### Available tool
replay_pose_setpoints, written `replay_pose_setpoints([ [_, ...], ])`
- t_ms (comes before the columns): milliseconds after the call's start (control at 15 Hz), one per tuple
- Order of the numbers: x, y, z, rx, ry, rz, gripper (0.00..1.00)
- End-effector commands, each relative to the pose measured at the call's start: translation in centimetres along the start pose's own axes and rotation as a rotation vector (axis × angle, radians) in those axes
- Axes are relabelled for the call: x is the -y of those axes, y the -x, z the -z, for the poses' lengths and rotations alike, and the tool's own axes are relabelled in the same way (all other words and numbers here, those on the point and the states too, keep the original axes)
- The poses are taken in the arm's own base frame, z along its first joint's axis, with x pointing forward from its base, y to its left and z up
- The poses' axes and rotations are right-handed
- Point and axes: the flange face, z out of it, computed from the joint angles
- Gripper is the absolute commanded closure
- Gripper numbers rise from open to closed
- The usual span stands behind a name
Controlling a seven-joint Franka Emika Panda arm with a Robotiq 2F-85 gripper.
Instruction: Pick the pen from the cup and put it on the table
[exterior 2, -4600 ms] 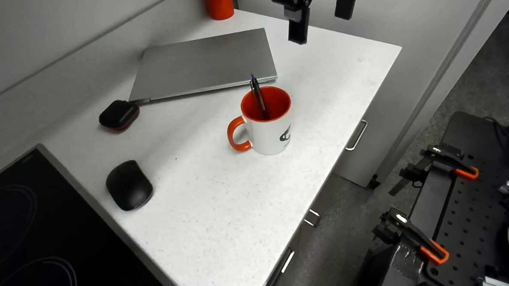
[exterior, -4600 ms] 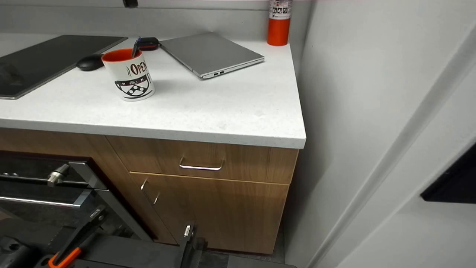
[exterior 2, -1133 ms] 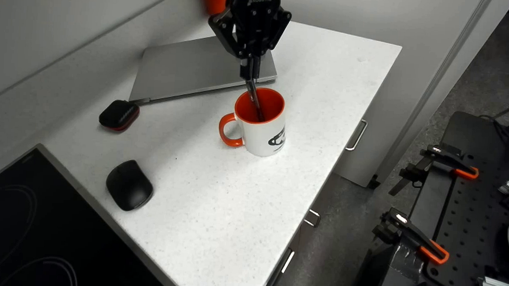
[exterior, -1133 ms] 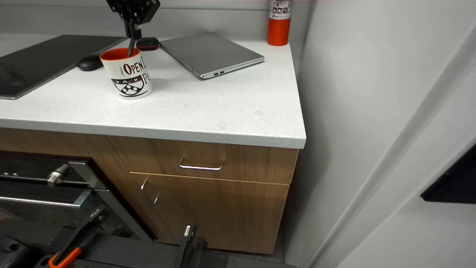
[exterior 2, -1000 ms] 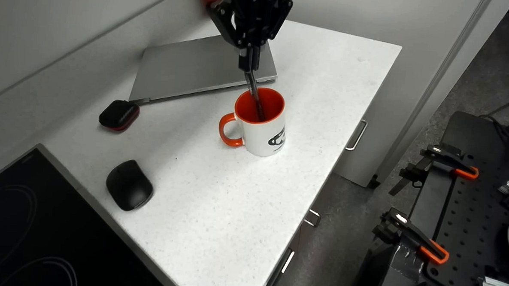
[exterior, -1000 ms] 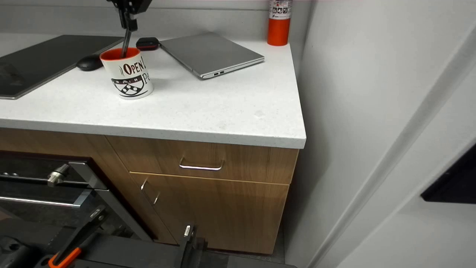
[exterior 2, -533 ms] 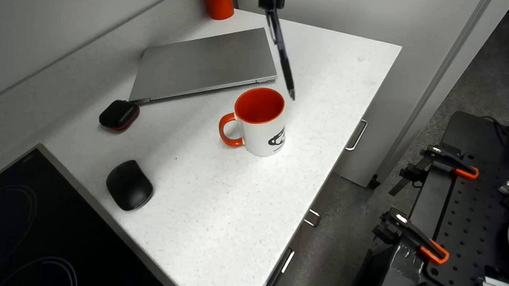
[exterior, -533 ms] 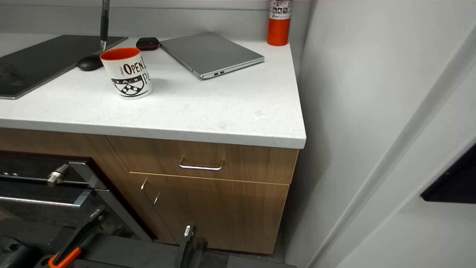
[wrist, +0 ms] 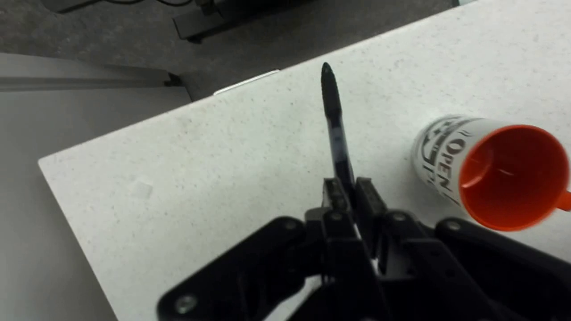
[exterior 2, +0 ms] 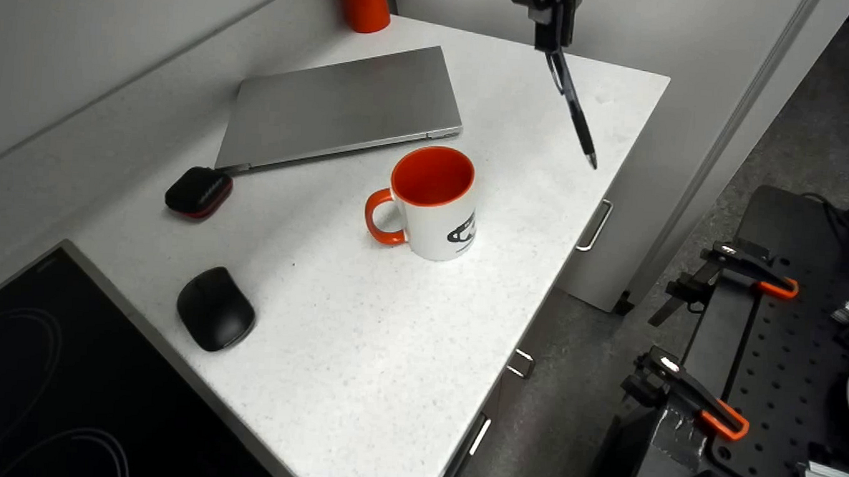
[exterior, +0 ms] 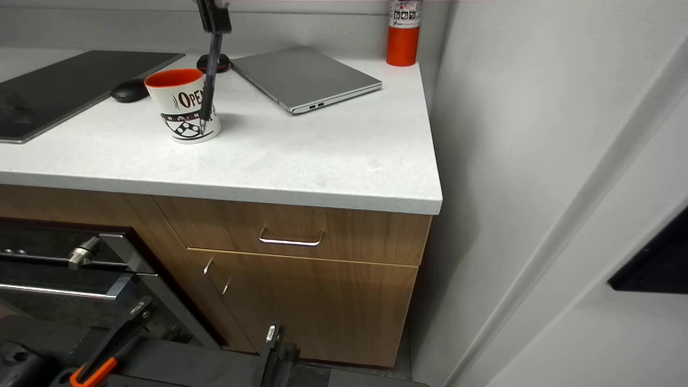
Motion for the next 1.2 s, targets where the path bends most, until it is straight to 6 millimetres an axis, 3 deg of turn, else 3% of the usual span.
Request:
replay_pose_setpoints([
  [0, -0.9, -2.6, -5.8, 0.091, 0.118, -0.088, 1.0],
  [200, -1.4, -4.8, -10.2, 0.14, 0.2, -0.158, 1.0],
  [400, -1.2, -7.4, -12.4, 0.111, 0.177, -0.226, 1.0],
  [867, -1.6, -11.7, -11.7, -0.111, 0.091, -0.341, 1.0],
  [933, -1.7, -11.9, -11.6, -0.117, 0.092, -0.353, 0.93],
  [1000, -1.8, -11.9, -11.6, -0.118, 0.089, -0.361, 0.74],
  [1133, -2.0, -11.7, -11.7, -0.122, 0.083, -0.369, 0.58],
])
